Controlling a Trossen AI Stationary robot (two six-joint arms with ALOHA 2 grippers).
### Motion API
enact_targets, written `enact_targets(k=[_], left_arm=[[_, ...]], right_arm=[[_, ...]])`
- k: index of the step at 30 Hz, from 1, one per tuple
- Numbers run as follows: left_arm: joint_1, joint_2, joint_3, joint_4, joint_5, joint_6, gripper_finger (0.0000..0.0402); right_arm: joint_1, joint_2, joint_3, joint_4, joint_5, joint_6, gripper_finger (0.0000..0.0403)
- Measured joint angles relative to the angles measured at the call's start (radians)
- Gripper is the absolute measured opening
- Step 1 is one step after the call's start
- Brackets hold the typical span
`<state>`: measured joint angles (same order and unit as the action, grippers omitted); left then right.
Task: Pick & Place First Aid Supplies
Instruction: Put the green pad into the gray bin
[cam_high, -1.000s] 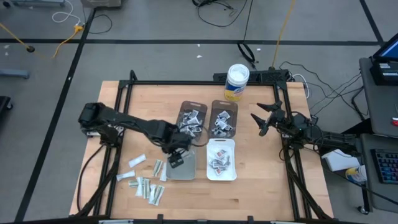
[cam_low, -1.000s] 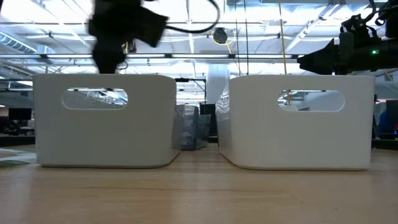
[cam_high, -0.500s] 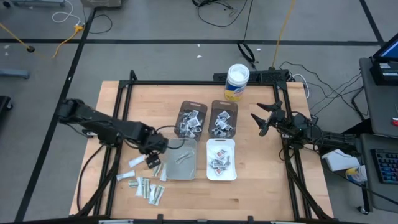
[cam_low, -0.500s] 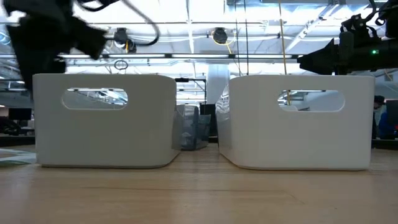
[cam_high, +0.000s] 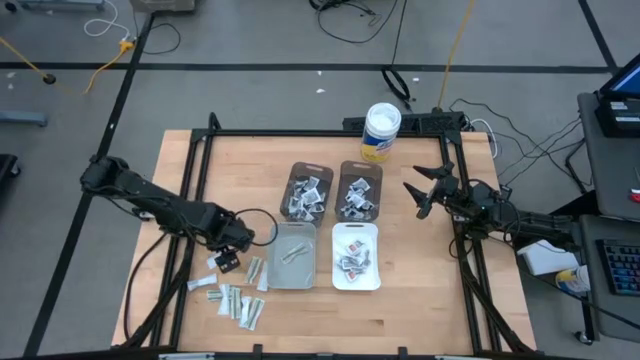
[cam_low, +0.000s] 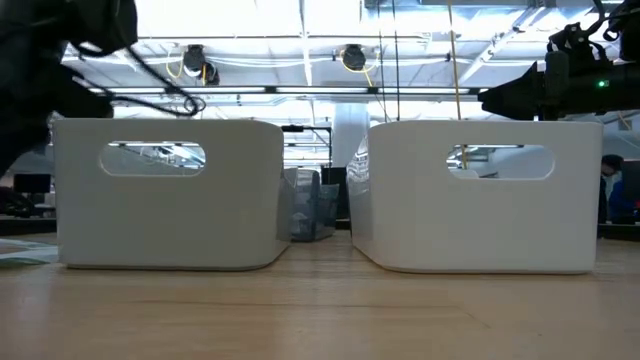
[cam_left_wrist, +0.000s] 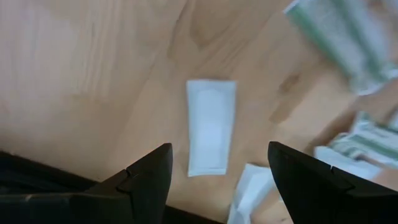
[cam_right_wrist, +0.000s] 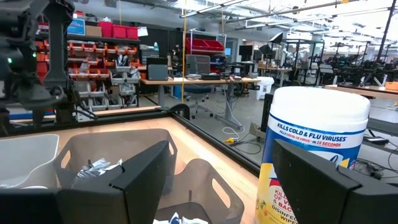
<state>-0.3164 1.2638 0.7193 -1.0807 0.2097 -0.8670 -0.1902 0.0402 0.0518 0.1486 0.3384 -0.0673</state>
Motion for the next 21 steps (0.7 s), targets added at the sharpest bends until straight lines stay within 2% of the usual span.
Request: enact_targets(k=[9,17,21], left_arm=[[-0.041,0.068,-0.065,0.109,-0.020,-0.035,0.0271],[-0.069,0.177,-0.075,0.263,-0.030,-0.047,0.0271],[-0.070,0.198,-0.073,0.271,-0.038,-0.045,0.0263]], right_arm=[[0.000,0.000,0.000,0.000,0.000,0.000,0.0279],[0.000,0.000,0.000,0.000,0.000,0.000,0.0279],[0.000,0.000,0.000,-0.002,0.000,0.000,0.0279]])
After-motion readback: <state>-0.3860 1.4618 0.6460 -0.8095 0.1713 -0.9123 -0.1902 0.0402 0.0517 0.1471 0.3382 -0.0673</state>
